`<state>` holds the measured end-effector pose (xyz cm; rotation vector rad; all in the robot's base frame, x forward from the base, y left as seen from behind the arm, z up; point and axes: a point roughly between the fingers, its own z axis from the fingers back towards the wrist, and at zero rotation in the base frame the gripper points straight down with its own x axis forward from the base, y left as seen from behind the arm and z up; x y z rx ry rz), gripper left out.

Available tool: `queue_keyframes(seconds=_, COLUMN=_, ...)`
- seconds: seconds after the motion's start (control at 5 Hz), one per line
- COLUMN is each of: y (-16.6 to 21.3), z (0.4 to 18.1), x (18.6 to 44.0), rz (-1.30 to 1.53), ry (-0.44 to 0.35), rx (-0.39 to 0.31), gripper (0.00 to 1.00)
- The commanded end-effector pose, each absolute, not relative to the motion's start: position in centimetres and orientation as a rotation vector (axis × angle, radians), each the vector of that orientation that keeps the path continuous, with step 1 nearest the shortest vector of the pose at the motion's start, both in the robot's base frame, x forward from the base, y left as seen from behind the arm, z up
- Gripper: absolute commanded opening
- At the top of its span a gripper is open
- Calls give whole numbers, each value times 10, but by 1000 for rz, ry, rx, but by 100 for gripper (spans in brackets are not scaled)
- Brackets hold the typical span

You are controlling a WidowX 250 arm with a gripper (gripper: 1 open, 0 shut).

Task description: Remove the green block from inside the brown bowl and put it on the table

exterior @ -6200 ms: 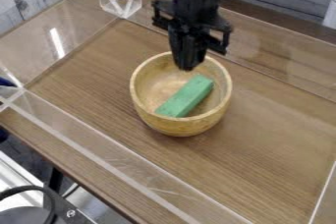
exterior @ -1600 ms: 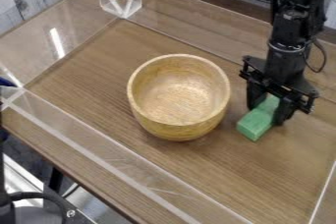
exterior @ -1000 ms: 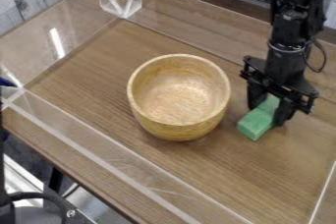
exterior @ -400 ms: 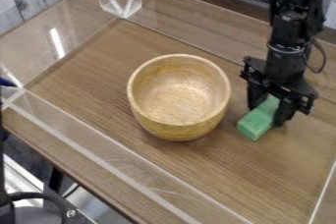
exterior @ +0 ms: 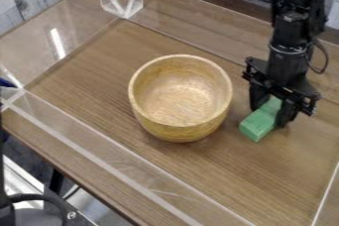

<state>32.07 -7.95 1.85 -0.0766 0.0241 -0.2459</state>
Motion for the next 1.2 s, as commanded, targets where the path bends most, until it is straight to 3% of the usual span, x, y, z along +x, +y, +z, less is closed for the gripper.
queue_keyframes(seconds=0.0, y=-74, z=24, x=323, rz=-259, ry=8, rx=-76, gripper=0)
queue_keyframes(seconds=1.0, y=-66, z=51, x=327, rz=-225, ry=-24, rx=-107, gripper=0)
